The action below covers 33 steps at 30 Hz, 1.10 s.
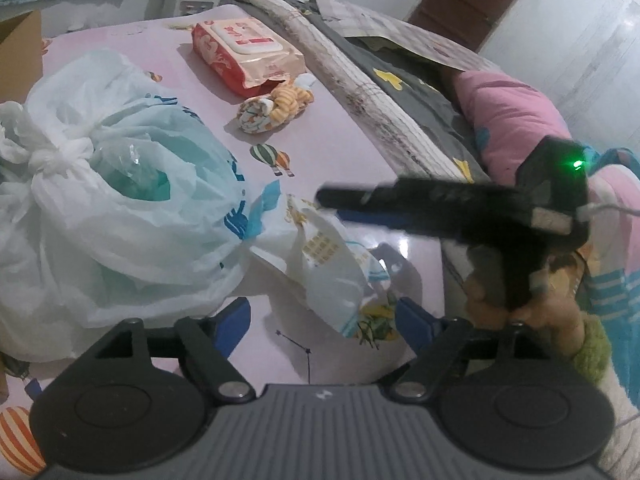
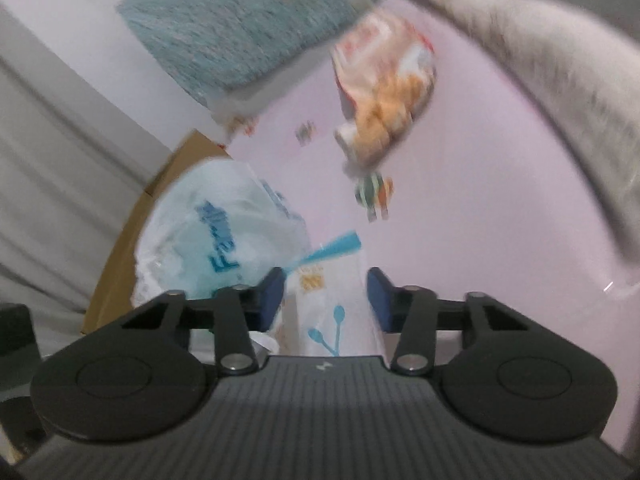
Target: Organize soft objects
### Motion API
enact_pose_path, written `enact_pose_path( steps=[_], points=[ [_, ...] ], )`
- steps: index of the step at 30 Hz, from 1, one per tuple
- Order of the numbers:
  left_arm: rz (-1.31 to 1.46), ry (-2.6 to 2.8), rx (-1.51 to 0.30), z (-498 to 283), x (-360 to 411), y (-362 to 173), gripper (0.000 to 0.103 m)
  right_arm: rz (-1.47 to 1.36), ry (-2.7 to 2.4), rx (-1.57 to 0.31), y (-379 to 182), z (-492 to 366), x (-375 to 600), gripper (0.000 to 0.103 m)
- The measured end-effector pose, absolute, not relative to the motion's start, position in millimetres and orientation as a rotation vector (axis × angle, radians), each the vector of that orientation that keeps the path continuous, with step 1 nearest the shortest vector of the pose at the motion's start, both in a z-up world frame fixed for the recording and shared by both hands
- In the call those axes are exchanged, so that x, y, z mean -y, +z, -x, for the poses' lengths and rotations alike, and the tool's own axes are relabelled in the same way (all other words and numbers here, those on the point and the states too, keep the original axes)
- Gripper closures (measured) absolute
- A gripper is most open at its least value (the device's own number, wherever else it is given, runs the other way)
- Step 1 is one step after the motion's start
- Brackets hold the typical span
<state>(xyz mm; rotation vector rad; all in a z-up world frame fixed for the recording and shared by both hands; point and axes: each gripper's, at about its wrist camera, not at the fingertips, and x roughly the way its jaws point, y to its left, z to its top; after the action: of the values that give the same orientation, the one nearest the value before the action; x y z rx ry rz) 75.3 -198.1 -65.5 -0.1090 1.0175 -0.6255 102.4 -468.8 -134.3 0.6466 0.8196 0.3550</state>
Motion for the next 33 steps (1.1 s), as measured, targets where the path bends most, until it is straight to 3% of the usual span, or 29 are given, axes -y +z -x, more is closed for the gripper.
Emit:
enact_pose_path(
  steps=[18,26,33],
  points=[
    [-0.032,-0.572,-1.108,-75.5,231.4,-99.3,0.020,-1.030,0.425,-0.948,-173.6,-51.9,465.7,0.071],
    [-0.137,-0.520,-1.082,-69.4,239.7,-102.4,0.025,-1.045,0.422,-0.964,-174.1,-51.2,464.7,0.068],
    [-0.140,-0.512,-1.069,-66.6,237.7,-101.8,0.031,-0.995,0.386,-0.961,-164.3,-53.4,472.6,0.059]
  ],
)
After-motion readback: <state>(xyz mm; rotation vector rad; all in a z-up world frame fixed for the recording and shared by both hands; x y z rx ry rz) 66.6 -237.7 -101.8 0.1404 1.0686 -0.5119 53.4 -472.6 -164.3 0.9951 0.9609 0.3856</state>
